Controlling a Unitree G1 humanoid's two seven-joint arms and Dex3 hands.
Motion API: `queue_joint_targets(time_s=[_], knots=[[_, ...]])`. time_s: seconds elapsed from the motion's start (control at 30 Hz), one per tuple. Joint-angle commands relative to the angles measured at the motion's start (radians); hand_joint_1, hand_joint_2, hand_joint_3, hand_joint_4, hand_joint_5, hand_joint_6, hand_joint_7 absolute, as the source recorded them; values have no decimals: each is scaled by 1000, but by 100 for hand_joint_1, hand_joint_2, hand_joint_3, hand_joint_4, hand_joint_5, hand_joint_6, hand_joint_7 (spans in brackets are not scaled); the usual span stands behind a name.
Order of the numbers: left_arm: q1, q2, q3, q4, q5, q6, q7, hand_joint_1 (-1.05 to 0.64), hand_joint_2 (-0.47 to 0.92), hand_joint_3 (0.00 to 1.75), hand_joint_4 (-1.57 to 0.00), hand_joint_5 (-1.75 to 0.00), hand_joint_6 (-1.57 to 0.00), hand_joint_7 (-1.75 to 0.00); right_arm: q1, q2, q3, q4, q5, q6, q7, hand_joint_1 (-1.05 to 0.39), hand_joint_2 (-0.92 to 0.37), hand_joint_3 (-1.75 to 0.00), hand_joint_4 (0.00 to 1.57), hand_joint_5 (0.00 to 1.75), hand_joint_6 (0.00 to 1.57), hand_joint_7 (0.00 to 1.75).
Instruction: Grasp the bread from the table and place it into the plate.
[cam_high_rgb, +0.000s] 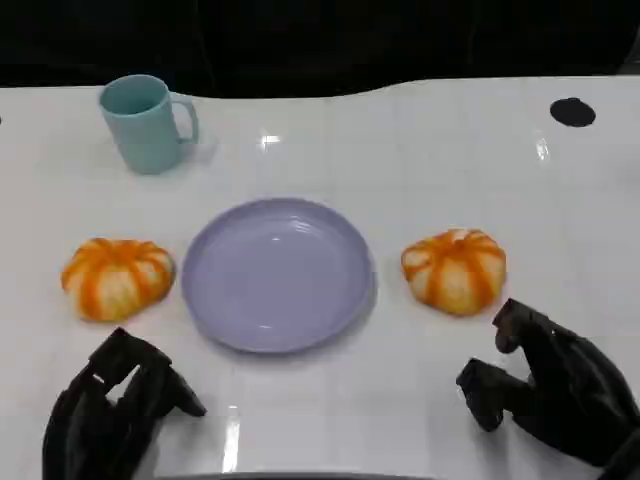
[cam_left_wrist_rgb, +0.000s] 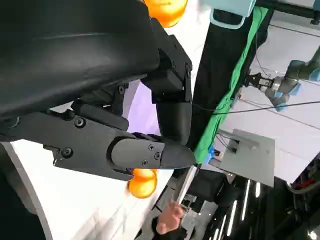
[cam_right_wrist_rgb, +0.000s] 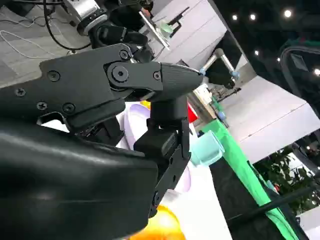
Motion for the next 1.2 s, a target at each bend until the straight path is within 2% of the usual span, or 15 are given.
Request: queue_joint_targets(time_s=[0.03, 0.43, 0.53, 0.67, 0.83, 0.93, 1.0, 1.03, 1.1, 1.2], knots=[[-4, 11, 6, 4, 4, -13, 8, -58, 92, 25, -65, -175, -51, -153, -3, -17, -11, -2, 0, 2, 2, -55, -92, -32, 89, 175, 72, 170], [2, 15, 0, -6, 10, -11, 9, -59, 92, 24, -63, -175, -50, -153, -10, -17, -12, 14, -5, -24, 23, -54, -92, -36, 89, 175, 71, 170], [3, 12, 1, -2, 9, -17, 8, -58, 92, 26, -63, -175, -50, -153, -8, -20, -13, 9, 0, -6, 16, -54, -92, -33, 89, 175, 72, 168], [8, 9, -2, -16, 8, -6, 13, -58, 92, 26, -63, -175, -50, -153, -7, -17, -13, 6, -12, -51, 20, -55, -92, -34, 90, 175, 73, 167], [6, 12, -3, -12, 8, -6, 9, -59, 92, 25, -63, -175, -50, -152, -13, -33, 1, -18, -106, -191, -35, -53, -92, -37, 86, 175, 64, 170], [4, 13, -2, -7, 7, -10, 5, -58, 92, 26, -63, -175, -50, -151, -18, -37, 1, -25, -133, -238, -49, -53, -92, -38, 74, 175, 62, 144], [5, 13, -3, -9, 8, -10, 7, -58, 92, 26, -63, -175, -50, -151, -18, -45, 4, -32, -159, -282, -60, -53, -92, -38, 71, 175, 62, 138], [6, 13, -4, -10, 11, -10, 10, -58, 92, 26, -63, -175, -50, -152, -17, -50, 5, -39, -176, -306, -70, -49, -92, -33, 62, 167, 60, 121], [6, 14, -5, -11, 13, -9, 13, -59, 92, 26, -63, -175, -51, -152, -17, -58, 9, -52, -218, -373, -95, -46, -92, -27, 55, 158, 59, 104], [6, 13, -5, -13, 9, -6, 8, -59, 92, 25, -63, -175, -51, -152, -16, -86, 26, -80, -322, -475, -162, -47, -92, -21, 46, 145, 52, 92]])
